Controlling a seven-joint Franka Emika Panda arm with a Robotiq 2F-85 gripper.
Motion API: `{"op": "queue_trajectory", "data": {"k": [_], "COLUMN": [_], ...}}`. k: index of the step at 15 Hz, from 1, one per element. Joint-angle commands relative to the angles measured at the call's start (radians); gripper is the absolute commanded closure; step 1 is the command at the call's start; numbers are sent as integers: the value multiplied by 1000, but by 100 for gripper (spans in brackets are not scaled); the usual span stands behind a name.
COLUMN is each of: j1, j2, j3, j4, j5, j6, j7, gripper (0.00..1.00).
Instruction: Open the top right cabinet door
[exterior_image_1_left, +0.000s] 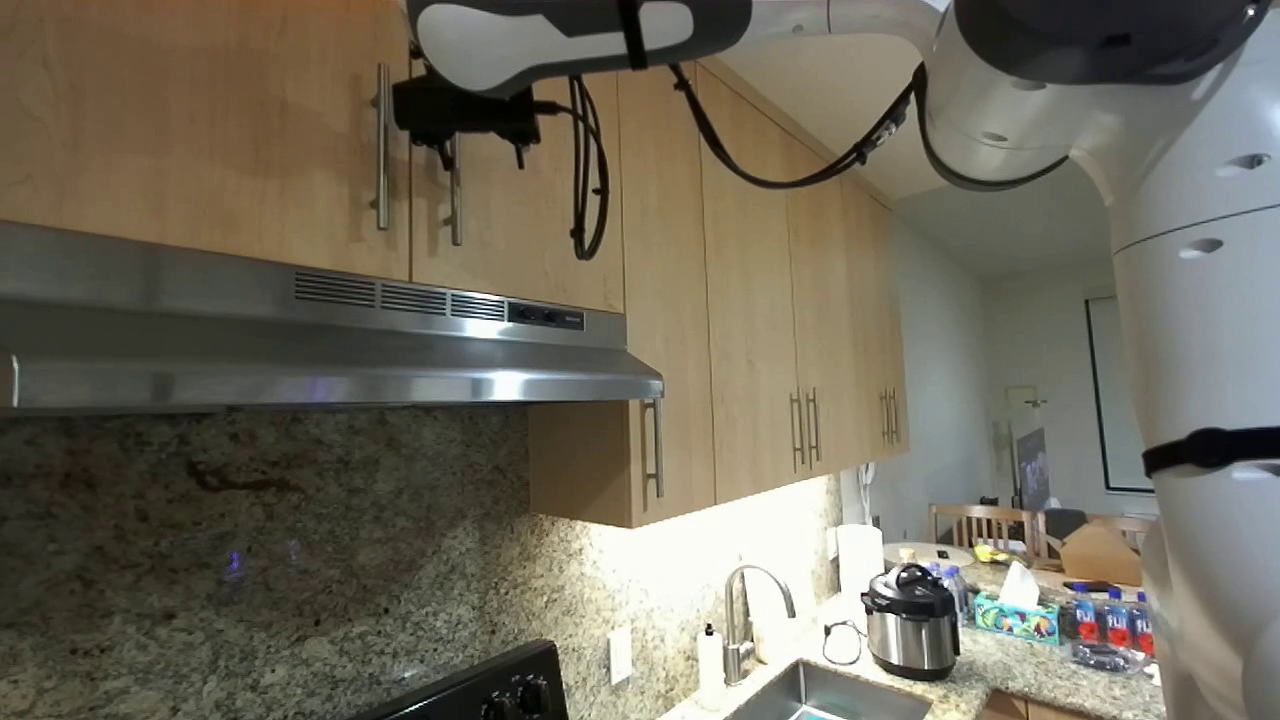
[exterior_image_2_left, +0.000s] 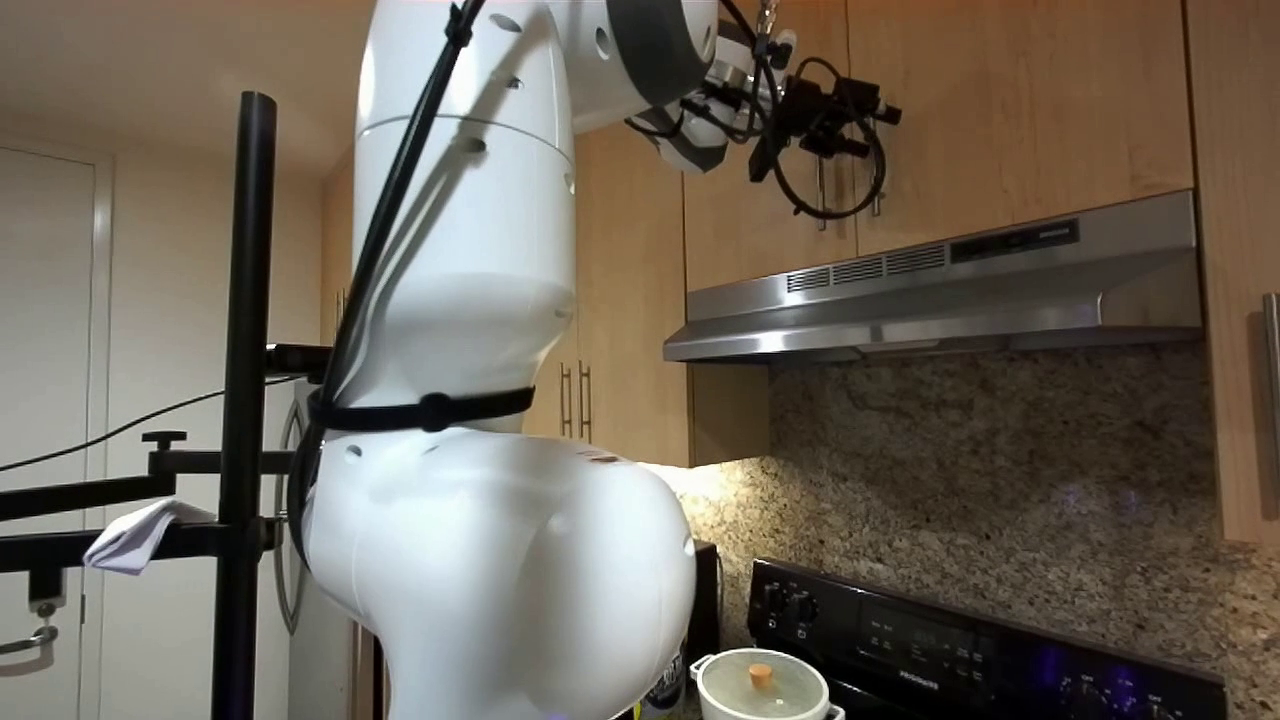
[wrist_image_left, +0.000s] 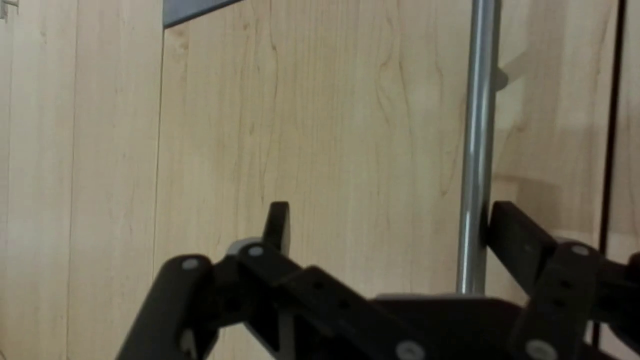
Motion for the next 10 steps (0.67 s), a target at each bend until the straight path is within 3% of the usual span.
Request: {"op": "queue_trajectory", "data": {"k": [1,5,10], "j1": [-12,-17,-28], "j2": [-13,15,71], "j3": [-14,-27,-63], "j4": [-4,6,32], "j5": [50,80,105], "j6": [-53,-47,44], "j7": [-38,-29,10], "gripper": [0,0,0]}}
